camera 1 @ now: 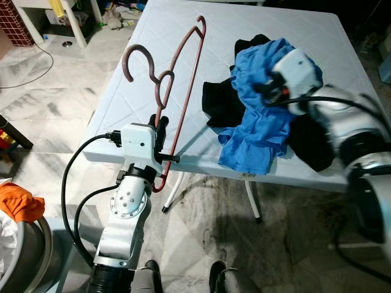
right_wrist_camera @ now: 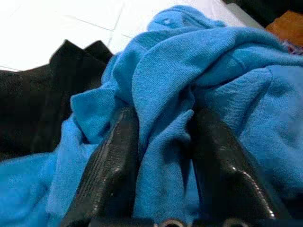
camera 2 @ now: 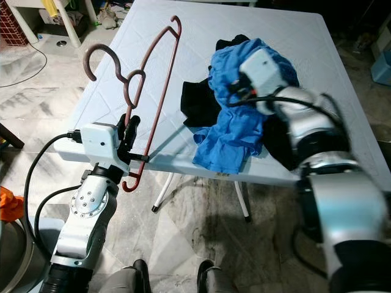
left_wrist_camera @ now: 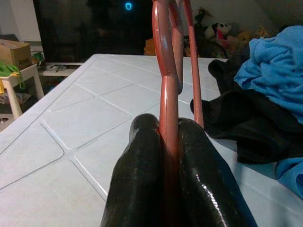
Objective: Hang hanger
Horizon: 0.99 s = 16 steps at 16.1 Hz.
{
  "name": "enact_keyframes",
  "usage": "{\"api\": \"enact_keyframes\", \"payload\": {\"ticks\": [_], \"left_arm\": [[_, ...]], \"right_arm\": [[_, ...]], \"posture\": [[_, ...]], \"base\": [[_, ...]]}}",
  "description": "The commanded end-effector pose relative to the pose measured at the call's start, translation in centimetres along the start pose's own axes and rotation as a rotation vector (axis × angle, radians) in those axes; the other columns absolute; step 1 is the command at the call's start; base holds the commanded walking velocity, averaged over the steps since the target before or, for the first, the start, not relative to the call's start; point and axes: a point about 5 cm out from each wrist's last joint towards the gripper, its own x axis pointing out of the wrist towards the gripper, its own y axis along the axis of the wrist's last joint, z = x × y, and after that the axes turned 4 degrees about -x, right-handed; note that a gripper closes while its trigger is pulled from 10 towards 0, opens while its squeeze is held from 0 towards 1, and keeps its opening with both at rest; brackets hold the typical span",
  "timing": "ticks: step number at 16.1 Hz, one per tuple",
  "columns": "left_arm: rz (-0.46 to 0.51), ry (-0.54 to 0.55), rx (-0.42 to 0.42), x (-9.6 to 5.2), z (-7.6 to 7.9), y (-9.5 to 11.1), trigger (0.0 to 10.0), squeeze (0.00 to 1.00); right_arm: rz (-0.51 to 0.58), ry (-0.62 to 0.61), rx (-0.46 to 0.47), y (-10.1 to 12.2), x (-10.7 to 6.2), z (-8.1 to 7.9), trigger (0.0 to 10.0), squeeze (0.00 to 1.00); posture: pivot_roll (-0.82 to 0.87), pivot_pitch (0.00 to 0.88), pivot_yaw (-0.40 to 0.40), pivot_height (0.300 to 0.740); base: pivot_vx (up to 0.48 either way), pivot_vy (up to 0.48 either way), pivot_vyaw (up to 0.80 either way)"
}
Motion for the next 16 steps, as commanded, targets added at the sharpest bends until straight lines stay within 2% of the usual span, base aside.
{"api": "enact_keyframes", "payload": {"ticks": [1,3,8,10,11,12,13,14,16], "left_arm": [[-0.106,-0.008,0.006,-0.5,0.0,-2.1,10.0,0.00],[-0.106,-0.014,0.005,-0.4,0.1,-2.1,10.0,0.00],[-0.104,-0.026,0.002,-0.2,0.3,-2.2,10.0,0.00],[-0.107,-0.024,0.002,-0.3,0.3,-2.3,10.0,0.00],[-0.109,-0.023,0.002,-0.4,0.3,-2.4,10.0,0.00],[-0.109,-0.023,0.002,-0.4,0.3,-2.4,10.0,0.00],[-0.110,-0.021,0.003,-0.5,0.2,-2.4,10.0,0.00],[-0.111,-0.019,0.005,-0.5,0.1,-2.4,10.0,0.00],[-0.112,-0.019,0.008,-0.6,0.0,-2.4,10.0,0.00]], "right_arm": [[-0.013,0.021,-0.017,-0.5,-0.6,0.4,10.0,1.00],[0.002,-0.043,-0.036,-0.8,-1.7,1.6,10.0,1.00],[0.062,-0.054,0.054,-1.5,-2.8,1.9,10.0,1.00],[0.188,-0.066,0.205,-1.1,-3.2,1.9,10.0,1.00],[0.256,-0.018,0.283,-1.0,-3.4,1.2,10.0,1.00],[0.286,0.007,0.310,-0.9,-3.6,0.9,10.0,1.00],[0.268,0.078,0.283,-2.2,-4.4,-0.8,10.0,1.00],[0.245,0.106,0.281,-3.2,-5.1,-1.6,10.0,1.00],[0.211,0.122,0.286,-4.4,-6.4,-2.1,10.0,1.00]], "posture": [[0.00,0.212,-0.050,0.740],[-0.01,0.207,-0.045,0.740],[-0.02,0.202,-0.043,0.740],[-0.02,0.202,-0.046,0.740],[-0.02,0.203,-0.047,0.740],[-0.02,0.204,-0.047,0.740],[-0.02,0.205,-0.049,0.740],[-0.02,0.205,-0.047,0.740],[-0.02,0.207,-0.041,0.740]], "base": [[0.000,0.000,0.00],[0.000,0.000,0.00],[0.000,0.000,0.00],[0.000,0.000,0.00],[0.000,0.000,0.00],[0.000,0.000,0.00],[0.000,0.000,0.00],[0.000,0.000,0.00],[0.000,0.000,0.00]]}}
